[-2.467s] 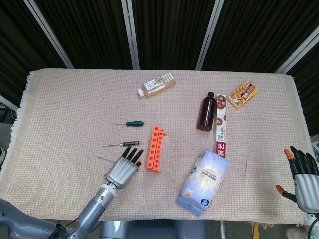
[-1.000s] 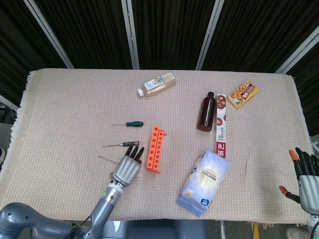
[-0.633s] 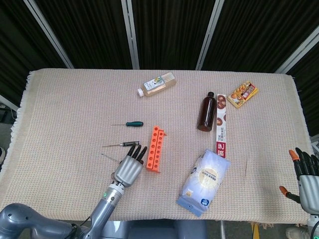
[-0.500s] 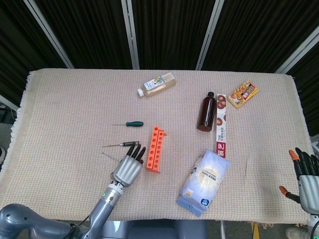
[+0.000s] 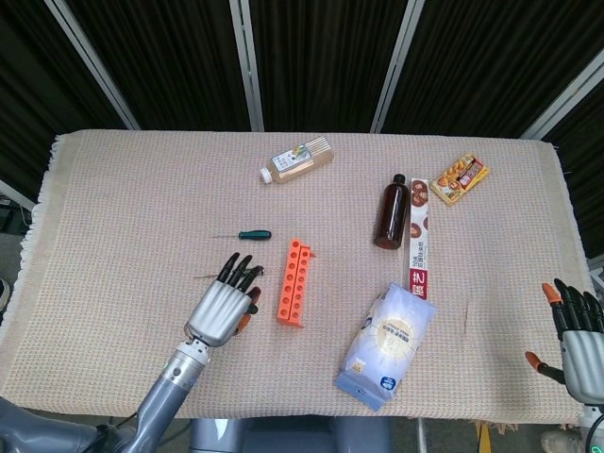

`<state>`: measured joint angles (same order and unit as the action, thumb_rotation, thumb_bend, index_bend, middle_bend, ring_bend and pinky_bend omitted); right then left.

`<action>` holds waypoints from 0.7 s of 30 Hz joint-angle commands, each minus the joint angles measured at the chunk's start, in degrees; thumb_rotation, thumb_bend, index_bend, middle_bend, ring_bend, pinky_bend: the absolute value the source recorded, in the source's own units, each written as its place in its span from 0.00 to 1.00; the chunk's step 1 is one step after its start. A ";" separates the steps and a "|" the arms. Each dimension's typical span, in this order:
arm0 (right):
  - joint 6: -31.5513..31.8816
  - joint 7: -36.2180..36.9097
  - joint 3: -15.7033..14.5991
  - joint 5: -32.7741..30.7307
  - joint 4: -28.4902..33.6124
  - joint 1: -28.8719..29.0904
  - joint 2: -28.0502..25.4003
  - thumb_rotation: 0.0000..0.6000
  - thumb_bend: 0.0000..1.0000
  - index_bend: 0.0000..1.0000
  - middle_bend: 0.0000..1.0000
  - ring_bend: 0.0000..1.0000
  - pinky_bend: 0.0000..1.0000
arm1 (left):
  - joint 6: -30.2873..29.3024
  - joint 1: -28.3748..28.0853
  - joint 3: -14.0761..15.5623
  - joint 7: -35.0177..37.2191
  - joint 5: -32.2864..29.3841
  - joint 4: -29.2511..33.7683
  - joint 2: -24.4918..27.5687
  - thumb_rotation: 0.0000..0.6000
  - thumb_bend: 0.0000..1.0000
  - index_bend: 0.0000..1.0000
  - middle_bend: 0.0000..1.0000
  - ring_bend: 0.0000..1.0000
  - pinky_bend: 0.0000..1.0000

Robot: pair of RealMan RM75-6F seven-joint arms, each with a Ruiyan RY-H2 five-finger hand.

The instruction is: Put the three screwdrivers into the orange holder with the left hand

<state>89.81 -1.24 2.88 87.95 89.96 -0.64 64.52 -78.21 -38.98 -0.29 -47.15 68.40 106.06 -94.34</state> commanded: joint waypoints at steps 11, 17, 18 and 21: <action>-0.54 -0.14 0.03 -0.11 0.13 0.32 -0.08 1.00 0.00 0.00 0.00 0.00 0.00 | 10.48 3.97 -11.59 51.62 -0.59 14.15 19.91 1.00 0.43 0.74 0.14 0.00 0.00; -0.74 -0.14 0.05 -0.26 0.09 0.41 0.02 1.00 0.00 0.00 0.00 0.00 0.00 | 19.63 2.92 -14.39 66.00 -2.04 15.37 24.65 1.00 0.43 0.73 0.14 0.00 0.00; -0.74 -0.14 0.06 -0.27 0.10 0.42 0.01 1.00 0.00 0.00 0.00 0.00 0.00 | 20.85 2.70 -14.63 67.48 -2.03 15.43 25.16 1.00 0.43 0.73 0.14 0.00 0.00; -0.69 -0.12 0.09 -0.34 0.07 0.40 -0.01 1.00 0.00 0.00 0.00 0.00 0.00 | 23.97 2.22 -15.35 71.78 -1.65 15.53 26.41 1.00 0.43 0.72 0.14 0.00 0.00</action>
<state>89.12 -1.36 2.96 87.61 90.03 -0.24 64.51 -57.54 -36.22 -13.98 21.00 67.10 120.79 -70.21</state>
